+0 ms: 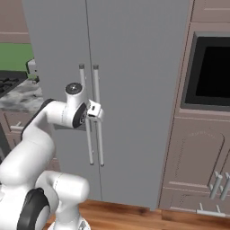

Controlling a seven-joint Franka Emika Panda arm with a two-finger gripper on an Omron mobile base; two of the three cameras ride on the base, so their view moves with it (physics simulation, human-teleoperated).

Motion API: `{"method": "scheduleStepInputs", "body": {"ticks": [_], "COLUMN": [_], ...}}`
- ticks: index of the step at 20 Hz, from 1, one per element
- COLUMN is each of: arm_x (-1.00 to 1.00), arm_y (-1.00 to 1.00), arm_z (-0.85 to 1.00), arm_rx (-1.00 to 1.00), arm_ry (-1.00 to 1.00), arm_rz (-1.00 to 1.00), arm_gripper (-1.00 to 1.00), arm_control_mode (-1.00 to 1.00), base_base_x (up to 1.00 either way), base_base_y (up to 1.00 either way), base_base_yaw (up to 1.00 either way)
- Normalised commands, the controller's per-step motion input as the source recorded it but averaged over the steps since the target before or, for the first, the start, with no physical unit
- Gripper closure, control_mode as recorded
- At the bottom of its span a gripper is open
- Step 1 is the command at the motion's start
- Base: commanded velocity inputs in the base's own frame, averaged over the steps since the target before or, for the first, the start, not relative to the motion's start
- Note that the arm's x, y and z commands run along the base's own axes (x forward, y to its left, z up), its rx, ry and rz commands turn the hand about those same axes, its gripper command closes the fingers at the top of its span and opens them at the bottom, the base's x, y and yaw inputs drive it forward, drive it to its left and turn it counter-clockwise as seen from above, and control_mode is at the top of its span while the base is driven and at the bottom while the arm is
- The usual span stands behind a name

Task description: Place one of the steaks on the plate and the other in the bowl. Then place the bowl in the fridge.

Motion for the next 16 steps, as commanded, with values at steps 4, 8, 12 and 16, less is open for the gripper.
{"method": "scheduleStepInputs", "body": {"ticks": [4,8,12,16], "arm_x": [0.1,0.36,0.0,0.34], "arm_y": [0.0,0.0,-0.01,0.0], "arm_z": [0.29,0.16,0.0,0.0], "arm_rx": [-0.05,-0.01,0.0,0.0], "arm_ry": [-0.02,-0.11,-0.03,-0.07], "arm_rz": [0.0,0.0,0.01,0.0], "arm_gripper": [-1.0,-1.0,-1.0,-1.0], "arm_control_mode": [-1.0,-1.0,-1.0,-1.0], "base_base_x": [0.0,0.0,0.0,0.0], "base_base_y": [0.0,0.0,0.0,0.0], "base_base_yaw": [0.0,0.0,0.0,0.0]}}
